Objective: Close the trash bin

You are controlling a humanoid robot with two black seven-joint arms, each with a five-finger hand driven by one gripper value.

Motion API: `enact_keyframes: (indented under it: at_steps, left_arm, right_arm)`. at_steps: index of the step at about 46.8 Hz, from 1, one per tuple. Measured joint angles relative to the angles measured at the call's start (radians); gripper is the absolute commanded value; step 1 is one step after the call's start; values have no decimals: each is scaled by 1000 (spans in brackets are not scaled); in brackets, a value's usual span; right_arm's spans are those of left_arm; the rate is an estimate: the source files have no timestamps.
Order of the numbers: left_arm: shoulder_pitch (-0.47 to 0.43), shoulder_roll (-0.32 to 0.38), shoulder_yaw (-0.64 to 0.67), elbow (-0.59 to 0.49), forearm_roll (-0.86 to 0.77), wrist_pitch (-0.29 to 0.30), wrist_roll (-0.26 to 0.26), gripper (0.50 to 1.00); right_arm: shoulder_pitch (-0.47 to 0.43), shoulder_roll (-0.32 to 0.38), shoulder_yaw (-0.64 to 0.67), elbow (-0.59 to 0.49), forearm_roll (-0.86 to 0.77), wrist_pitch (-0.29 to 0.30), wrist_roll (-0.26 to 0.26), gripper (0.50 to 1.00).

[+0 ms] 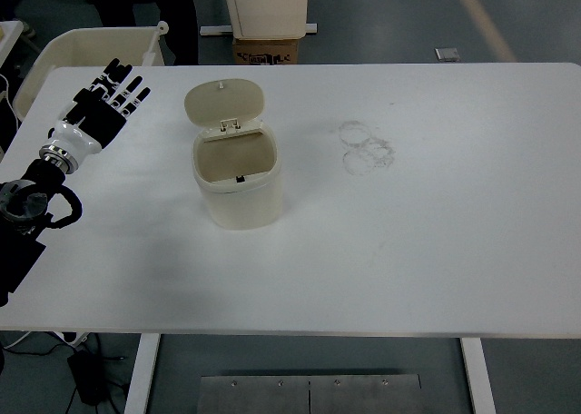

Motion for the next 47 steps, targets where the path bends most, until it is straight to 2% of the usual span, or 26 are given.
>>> enact_keyframes:
  at_steps: [47]
  left_arm:
    - [-30,9,5,-11,8,11,2,1000]
  right_arm:
    - [0,0,0,0,0,0,0,993]
